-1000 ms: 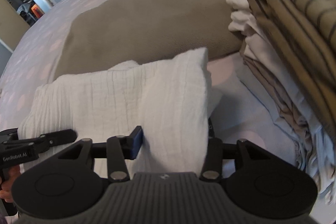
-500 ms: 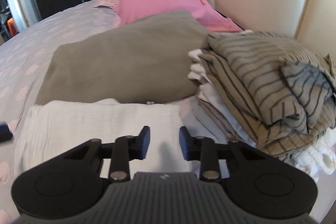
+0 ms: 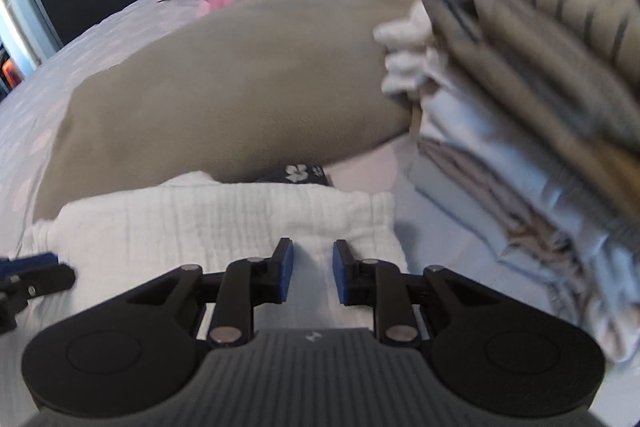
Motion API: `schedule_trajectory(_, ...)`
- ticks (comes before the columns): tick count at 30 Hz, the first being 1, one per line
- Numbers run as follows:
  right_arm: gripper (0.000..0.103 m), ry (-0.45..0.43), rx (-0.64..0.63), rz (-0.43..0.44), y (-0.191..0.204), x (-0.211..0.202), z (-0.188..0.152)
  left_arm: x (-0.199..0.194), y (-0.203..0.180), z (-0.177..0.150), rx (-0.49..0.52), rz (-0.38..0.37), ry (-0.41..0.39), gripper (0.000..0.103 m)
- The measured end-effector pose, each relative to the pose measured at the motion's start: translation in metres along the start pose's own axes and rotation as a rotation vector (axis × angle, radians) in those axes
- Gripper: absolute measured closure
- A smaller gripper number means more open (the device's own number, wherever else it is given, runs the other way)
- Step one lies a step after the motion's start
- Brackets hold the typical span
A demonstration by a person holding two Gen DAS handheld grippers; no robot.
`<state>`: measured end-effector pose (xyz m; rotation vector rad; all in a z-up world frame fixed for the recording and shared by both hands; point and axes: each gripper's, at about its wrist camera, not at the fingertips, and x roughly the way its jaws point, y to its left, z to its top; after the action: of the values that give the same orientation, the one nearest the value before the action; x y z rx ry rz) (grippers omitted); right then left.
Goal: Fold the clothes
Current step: 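Lower the folded garment beside the clothes stack and open the left gripper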
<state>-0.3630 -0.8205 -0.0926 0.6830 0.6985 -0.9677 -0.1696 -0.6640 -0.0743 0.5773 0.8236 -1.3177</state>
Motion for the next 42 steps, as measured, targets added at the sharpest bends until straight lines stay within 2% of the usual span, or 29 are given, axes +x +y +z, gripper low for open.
schedule_trajectory(3,0.080,-0.003,0.069,0.013,-0.008,0.009,0.001,0.005,0.000,-0.003,0.008,0.009,0.014,0.080)
schedule_trajectory(7,0.080,-0.026,0.030,-0.016,0.003,-0.006,0.002,-0.003,-0.004,-0.002,0.025,0.020,0.017,0.080)
schedule_trajectory(12,0.077,-0.082,-0.029,0.001,-0.001,-0.058,-0.008,-0.047,-0.010,-0.008,0.066,0.009,-0.059,0.080)
schedule_trajectory(16,0.076,-0.108,-0.092,0.008,-0.003,-0.096,-0.029,-0.084,-0.025,-0.028,0.149,-0.014,-0.134,0.080)
schedule_trajectory(19,0.076,-0.109,-0.116,0.007,-0.003,-0.109,-0.048,-0.093,-0.037,-0.045,0.168,-0.077,-0.115,0.080)
schedule_trajectory(23,0.073,-0.096,-0.146,-0.021,-0.006,-0.113,-0.083,-0.084,-0.044,-0.067,0.165,-0.112,-0.058,0.080)
schedule_trajectory(27,0.071,-0.073,-0.089,-0.008,-0.011,-0.097,-0.110,-0.071,-0.039,-0.082,0.146,-0.095,-0.030,0.078)
schedule_trajectory(32,0.071,-0.132,-0.135,-0.023,-0.006,-0.090,-0.135,-0.055,-0.034,-0.100,0.123,-0.073,0.005,0.077)
schedule_trajectory(37,0.072,-0.109,-0.076,0.014,-0.015,-0.090,-0.130,-0.055,-0.034,-0.101,0.136,-0.061,0.014,0.077)
schedule_trajectory(42,0.069,-0.024,-0.106,-0.078,0.006,-0.096,-0.109,-0.073,-0.040,-0.089,0.184,-0.044,0.019,0.076)
